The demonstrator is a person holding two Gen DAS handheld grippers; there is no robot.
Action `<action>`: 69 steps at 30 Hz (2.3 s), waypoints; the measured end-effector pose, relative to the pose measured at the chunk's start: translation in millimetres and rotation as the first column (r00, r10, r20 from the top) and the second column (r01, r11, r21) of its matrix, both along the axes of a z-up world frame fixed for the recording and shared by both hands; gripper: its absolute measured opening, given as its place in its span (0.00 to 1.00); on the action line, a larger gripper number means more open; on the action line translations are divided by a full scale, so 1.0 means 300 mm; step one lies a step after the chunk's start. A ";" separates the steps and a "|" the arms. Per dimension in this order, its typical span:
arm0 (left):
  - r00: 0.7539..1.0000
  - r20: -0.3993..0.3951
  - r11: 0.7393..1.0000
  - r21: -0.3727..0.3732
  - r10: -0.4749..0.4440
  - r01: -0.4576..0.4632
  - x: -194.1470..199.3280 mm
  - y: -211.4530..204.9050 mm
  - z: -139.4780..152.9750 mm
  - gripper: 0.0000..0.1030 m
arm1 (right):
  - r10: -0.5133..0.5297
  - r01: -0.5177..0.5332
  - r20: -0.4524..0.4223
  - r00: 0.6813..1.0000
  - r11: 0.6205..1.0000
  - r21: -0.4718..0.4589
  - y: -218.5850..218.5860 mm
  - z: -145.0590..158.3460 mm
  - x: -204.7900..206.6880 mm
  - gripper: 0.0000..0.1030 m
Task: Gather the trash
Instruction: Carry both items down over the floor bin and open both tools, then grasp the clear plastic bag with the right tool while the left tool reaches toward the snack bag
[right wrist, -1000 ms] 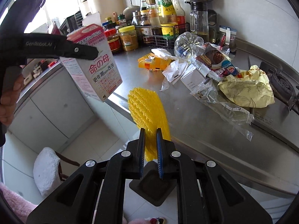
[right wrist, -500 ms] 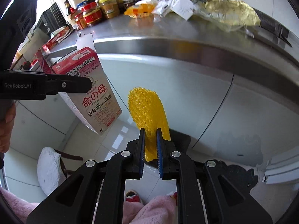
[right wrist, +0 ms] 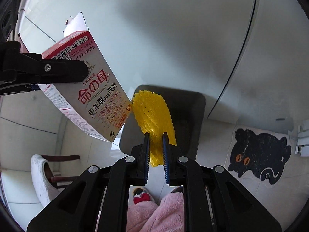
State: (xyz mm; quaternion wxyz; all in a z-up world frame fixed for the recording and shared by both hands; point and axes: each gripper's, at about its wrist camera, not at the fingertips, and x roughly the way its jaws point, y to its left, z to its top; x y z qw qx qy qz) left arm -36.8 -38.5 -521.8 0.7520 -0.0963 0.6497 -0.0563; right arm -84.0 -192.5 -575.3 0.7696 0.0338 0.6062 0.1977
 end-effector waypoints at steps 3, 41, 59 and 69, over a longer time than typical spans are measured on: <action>1.000 -0.024 1.000 0.011 -0.003 0.003 0.024 -0.020 -0.099 0.52 | -0.010 0.010 -0.022 1.000 1.000 -0.007 0.001 -0.076 0.019 0.15; 0.915 0.402 1.000 -0.013 0.024 -0.021 -0.020 0.059 0.985 0.92 | -0.111 0.083 0.513 0.851 0.994 0.077 -0.296 1.175 0.083 0.86; 0.863 0.503 0.991 -0.093 -0.040 0.100 0.300 -0.093 1.227 0.70 | 0.201 -0.149 0.571 0.796 0.979 -0.136 -0.225 1.134 0.365 0.67; 0.892 0.438 0.986 -0.064 -0.114 0.157 0.428 -0.199 1.142 0.55 | 0.259 -0.209 0.530 0.807 0.966 -0.153 -0.204 1.047 0.438 0.47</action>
